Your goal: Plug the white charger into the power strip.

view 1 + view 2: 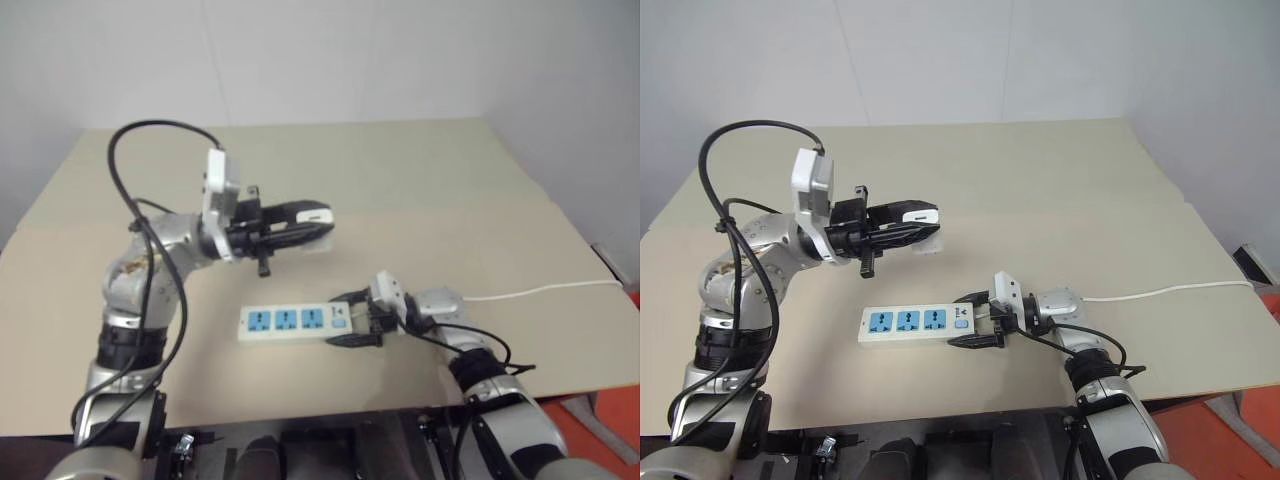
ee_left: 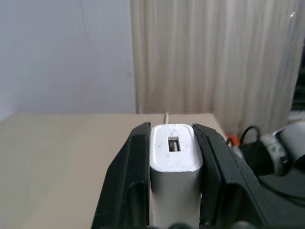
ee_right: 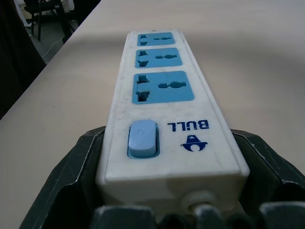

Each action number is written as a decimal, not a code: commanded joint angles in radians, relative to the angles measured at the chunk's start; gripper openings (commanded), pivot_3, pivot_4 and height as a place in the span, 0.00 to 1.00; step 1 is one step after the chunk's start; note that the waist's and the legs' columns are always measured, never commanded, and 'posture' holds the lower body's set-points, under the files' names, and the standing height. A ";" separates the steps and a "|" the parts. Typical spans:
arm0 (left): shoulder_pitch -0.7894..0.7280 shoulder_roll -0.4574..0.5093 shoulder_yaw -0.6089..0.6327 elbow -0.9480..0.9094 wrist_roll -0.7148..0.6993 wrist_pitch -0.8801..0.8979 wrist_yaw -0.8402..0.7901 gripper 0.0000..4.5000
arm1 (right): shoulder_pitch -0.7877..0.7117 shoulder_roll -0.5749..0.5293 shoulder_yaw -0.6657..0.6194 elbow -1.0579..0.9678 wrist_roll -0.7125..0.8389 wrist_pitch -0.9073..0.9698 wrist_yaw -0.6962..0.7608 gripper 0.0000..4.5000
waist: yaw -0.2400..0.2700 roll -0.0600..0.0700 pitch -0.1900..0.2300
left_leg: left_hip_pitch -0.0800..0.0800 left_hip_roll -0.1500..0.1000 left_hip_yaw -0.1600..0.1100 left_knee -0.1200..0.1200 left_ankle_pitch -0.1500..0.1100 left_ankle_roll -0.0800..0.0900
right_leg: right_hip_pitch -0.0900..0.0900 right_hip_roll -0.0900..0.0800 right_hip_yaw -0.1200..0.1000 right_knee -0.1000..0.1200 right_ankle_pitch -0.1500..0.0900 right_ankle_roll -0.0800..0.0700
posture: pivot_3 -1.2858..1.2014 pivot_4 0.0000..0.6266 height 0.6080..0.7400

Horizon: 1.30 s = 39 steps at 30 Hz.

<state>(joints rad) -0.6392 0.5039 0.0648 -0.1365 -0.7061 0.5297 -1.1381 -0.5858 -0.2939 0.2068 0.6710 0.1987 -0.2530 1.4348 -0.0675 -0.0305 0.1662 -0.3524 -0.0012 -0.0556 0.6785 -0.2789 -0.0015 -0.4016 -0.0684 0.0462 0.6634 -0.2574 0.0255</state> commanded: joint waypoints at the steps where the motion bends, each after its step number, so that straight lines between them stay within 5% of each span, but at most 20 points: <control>1: 0.038 0.049 0.002 -0.026 -0.022 0.006 -0.065 0.23 | 0.029 0.003 0.048 0.047 -0.045 0.037 0.020 0.76 | -0.002 0.000 0.000 | 0.000 0.000 0.000 0.000 0.000 0.000 | 0.000 0.000 0.000 0.000 0.000 0.000 | 0.52 0.24 1.00; 39: 0.228 -0.008 -0.153 0.058 0.181 -0.196 -0.093 0.23 | 0.023 0.006 0.038 0.073 -0.052 0.035 -0.015 0.76 | -0.001 0.000 0.000 | 0.000 0.000 0.000 -0.001 0.000 0.000 | 0.000 0.000 0.000 -0.001 0.000 0.000 | 0.52 0.24 1.00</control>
<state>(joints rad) -0.4179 0.4969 -0.0928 -0.0750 -0.5305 0.3668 -1.2296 -0.5947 -0.2915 0.2091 0.6848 0.1953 -0.2509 1.4251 -0.0681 -0.0302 0.1660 -0.3519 -0.0012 -0.0553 0.6774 -0.2790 -0.0014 -0.4014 -0.0683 0.0463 0.6626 -0.2574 0.0254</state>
